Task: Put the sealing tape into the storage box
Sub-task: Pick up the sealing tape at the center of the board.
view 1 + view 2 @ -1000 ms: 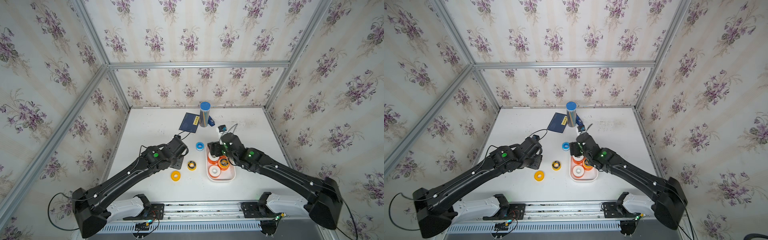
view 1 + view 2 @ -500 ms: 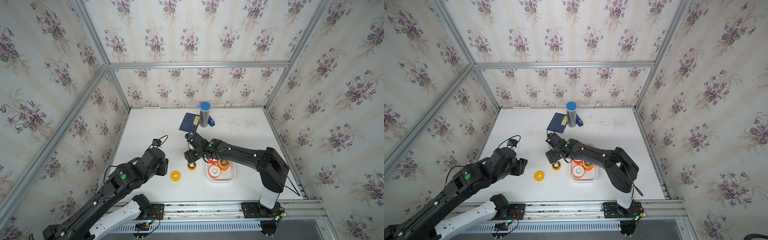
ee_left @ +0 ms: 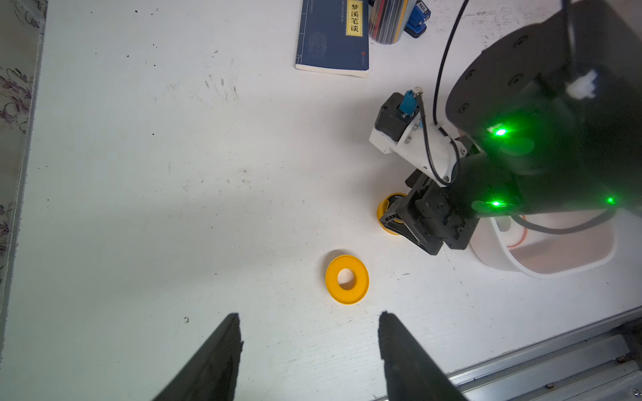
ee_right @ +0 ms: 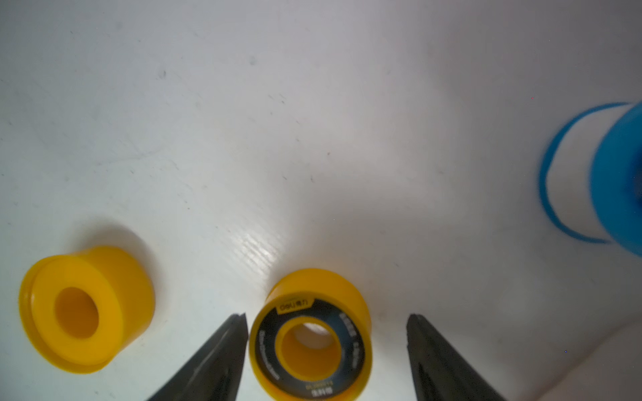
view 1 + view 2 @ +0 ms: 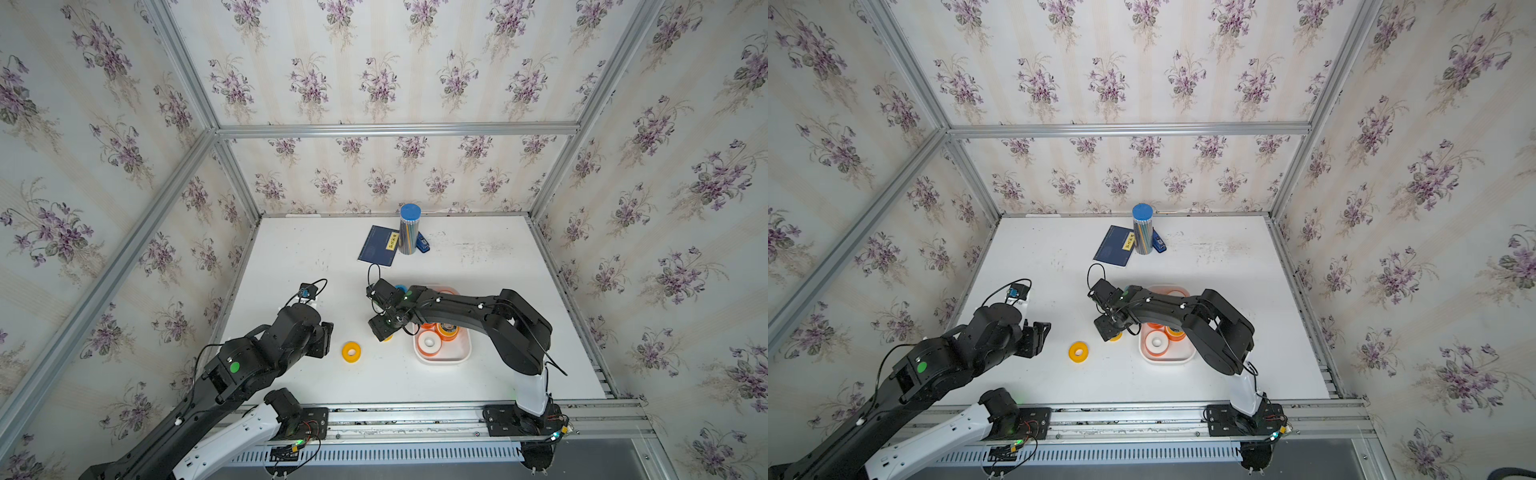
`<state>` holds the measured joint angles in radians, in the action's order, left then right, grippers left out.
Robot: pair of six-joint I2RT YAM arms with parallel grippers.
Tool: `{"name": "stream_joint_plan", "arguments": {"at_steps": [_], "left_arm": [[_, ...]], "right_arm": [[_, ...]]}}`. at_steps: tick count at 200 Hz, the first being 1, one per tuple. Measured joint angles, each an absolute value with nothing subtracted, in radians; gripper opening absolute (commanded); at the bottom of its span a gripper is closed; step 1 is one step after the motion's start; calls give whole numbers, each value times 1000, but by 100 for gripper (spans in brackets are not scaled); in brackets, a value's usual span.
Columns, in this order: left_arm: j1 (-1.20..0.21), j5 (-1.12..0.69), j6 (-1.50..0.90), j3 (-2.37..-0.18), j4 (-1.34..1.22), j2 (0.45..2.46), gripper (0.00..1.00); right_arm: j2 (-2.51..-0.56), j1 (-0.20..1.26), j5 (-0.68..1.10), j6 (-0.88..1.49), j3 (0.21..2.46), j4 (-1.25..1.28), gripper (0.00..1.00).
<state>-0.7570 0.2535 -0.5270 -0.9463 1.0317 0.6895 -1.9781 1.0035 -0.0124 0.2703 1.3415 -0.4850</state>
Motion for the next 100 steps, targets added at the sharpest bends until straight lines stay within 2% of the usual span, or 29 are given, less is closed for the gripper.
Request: {"name": "stream_joint_plan", "arguments": {"at_steps": [23, 82, 100], "left_arm": [[-757, 253, -527, -953, 1032, 708, 63], [-748, 253, -527, -959, 1032, 728, 63], [-748, 253, -527, -959, 1032, 725, 63]], "right_arm": [[-1997, 1017, -30, 270, 1342, -491, 71], [-2018, 1036, -67, 266, 1359, -490, 55], [-2013, 1037, -67, 269, 1361, -497, 54]]}}
